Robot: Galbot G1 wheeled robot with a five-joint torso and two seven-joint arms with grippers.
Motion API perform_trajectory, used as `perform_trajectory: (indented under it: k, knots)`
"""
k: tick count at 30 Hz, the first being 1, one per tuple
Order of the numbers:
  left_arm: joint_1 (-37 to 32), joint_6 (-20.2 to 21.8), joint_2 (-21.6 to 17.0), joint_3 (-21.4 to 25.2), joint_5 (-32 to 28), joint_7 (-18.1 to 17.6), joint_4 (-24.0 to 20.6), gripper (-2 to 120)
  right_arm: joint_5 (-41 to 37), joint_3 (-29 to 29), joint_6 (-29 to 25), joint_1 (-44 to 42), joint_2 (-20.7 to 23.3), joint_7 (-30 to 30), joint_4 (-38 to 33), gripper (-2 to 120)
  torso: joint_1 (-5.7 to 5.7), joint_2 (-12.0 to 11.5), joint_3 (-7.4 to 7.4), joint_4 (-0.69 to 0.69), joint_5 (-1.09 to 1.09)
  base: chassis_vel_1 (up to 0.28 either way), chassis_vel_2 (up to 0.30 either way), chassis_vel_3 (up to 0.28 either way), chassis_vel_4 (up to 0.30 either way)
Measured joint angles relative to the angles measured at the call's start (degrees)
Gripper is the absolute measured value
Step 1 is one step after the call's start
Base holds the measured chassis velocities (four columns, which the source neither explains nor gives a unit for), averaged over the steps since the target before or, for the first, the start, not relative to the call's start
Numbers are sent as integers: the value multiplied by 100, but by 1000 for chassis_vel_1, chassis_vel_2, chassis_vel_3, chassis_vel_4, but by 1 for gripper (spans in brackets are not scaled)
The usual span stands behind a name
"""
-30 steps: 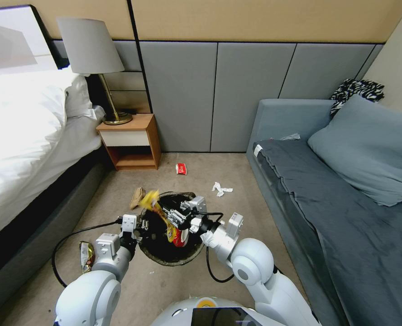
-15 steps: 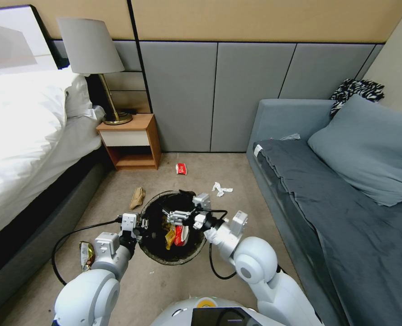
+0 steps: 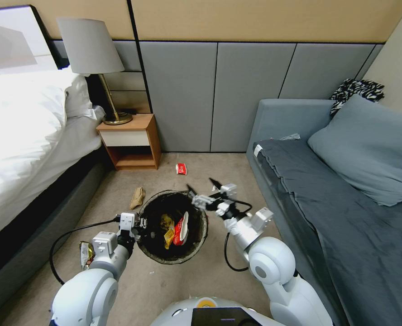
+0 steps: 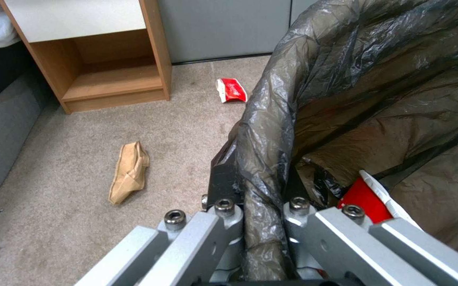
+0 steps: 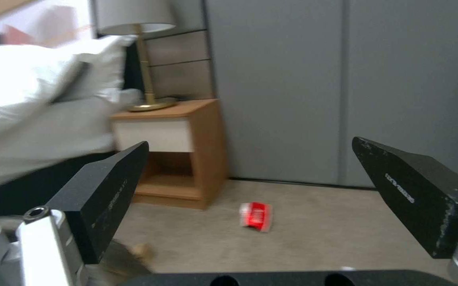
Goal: Pick up the trash bin, then pick up the garbage from the floor and place it into the trash bin.
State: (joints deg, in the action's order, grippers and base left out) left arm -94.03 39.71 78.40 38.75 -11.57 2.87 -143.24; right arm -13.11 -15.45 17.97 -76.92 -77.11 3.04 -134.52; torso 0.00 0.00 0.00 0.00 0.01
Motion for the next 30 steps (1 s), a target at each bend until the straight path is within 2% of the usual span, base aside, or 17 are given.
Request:
perform_trajectory:
  k: [4, 8, 20, 30]
  knots:
    - [2, 0, -7, 79, -41, 13, 0, 1, 532, -635, -480, -524, -88, -39, 54, 100, 0, 0, 0, 0, 0, 0, 0, 0, 0]
    - [-23, -2, -8, 114, -47, 31, 0, 1, 665, -1006, -846, -949, -131, -58, 107, 100, 0, 1, 0, -1, 0, 0, 0, 0, 0]
    - [-147, -18, 60, 174, 59, 49, 0, 1, 644, -1450, -1561, -1870, -179, 54, 264, 100, 0, 1, 0, 0, 0, 0, 0, 0, 0]
    - [-386, -81, 169, 356, 205, 193, 0, 1, 616, -1535, -1831, -2095, -195, 90, 377, 100, 0, 1, 0, 0, -1, 0, 0, 0, 0]
